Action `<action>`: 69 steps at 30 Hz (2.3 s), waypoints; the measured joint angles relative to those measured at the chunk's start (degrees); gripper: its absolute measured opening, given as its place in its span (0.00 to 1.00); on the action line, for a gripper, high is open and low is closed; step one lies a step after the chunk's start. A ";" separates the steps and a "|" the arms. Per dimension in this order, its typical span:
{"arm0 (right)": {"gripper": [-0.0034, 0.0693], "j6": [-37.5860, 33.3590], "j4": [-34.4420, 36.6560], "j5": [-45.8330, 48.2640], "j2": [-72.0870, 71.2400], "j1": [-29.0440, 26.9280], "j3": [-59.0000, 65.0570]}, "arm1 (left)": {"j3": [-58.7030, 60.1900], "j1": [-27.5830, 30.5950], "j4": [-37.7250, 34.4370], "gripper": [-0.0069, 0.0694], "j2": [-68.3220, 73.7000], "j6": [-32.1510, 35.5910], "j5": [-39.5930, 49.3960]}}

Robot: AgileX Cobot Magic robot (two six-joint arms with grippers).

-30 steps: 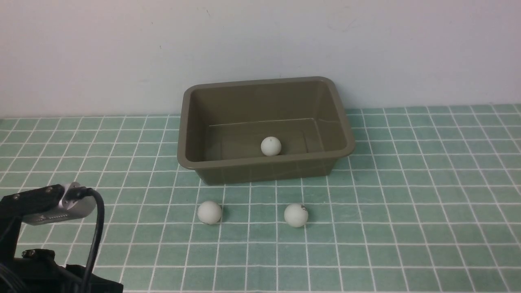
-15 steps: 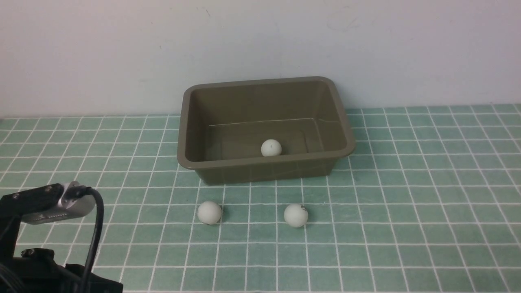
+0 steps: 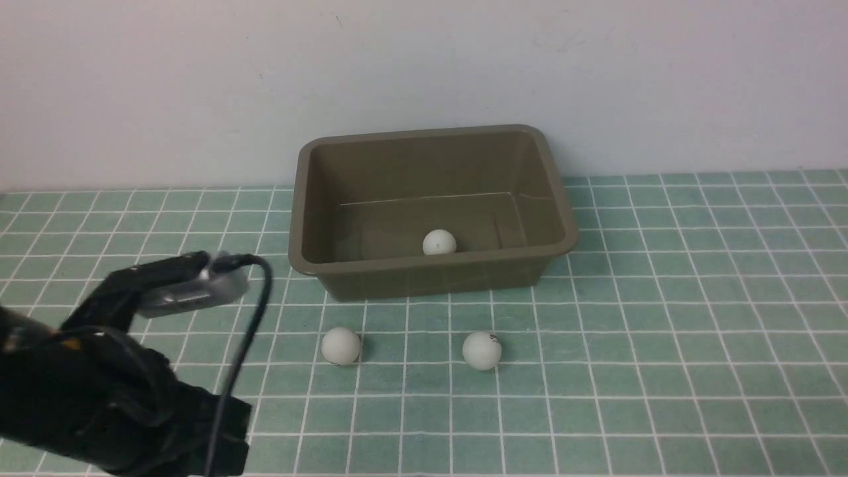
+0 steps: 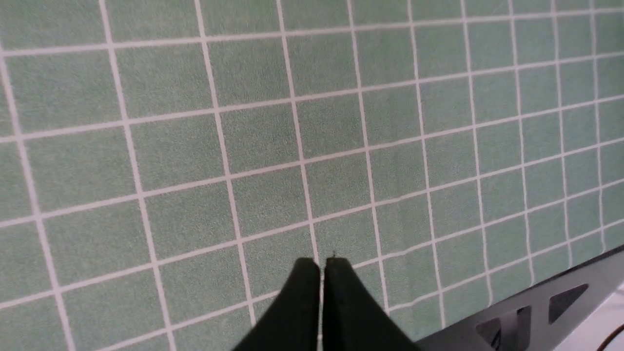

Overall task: Put the table tennis balls in the box on the green coffee tablecloth.
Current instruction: 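Reach for and grasp a ping pong ball on the table beside the basket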

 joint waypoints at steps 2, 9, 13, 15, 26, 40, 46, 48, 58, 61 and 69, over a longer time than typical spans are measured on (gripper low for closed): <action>0.02 0.00 0.00 0.00 0.00 0.00 0.00 | -1.07 -4.92 2.12 0.09 4.72 -3.01 -2.99; 0.02 0.00 0.00 0.02 0.00 0.00 0.00 | -13.05 -16.37 13.39 0.29 22.43 -13.84 -11.95; 0.02 0.00 0.00 0.07 0.00 0.00 0.00 | -16.61 -16.87 15.89 0.49 29.12 -17.98 -17.82; 0.02 0.00 0.00 0.07 0.00 0.00 0.00 | -16.86 -16.87 16.36 0.56 31.21 -19.32 -21.36; 0.02 0.00 0.30 0.09 0.00 0.00 0.00 | -17.15 -16.94 17.35 0.60 41.56 -22.10 -34.44; 0.02 0.00 0.36 0.13 0.00 0.00 0.00 | -17.33 -17.03 19.85 0.09 26.80 -25.32 -24.58; 0.02 0.00 0.36 0.13 0.00 0.00 0.00 | -17.33 -17.03 19.85 0.12 29.77 -27.72 -26.58; 0.02 0.00 0.36 0.15 0.00 0.00 0.00 | -17.33 -17.03 19.85 0.18 31.81 -28.06 -28.43; 0.02 0.00 0.39 0.20 0.00 0.00 0.00 | -17.33 -16.47 19.85 0.62 41.09 -30.58 -40.13; 0.02 0.00 0.39 0.20 0.00 0.00 0.00 | -17.33 -15.82 19.85 0.68 43.29 -31.15 -40.74; 0.02 0.00 0.39 0.20 0.00 0.00 0.00 | -17.33 -15.70 19.79 0.69 45.96 -32.31 -46.37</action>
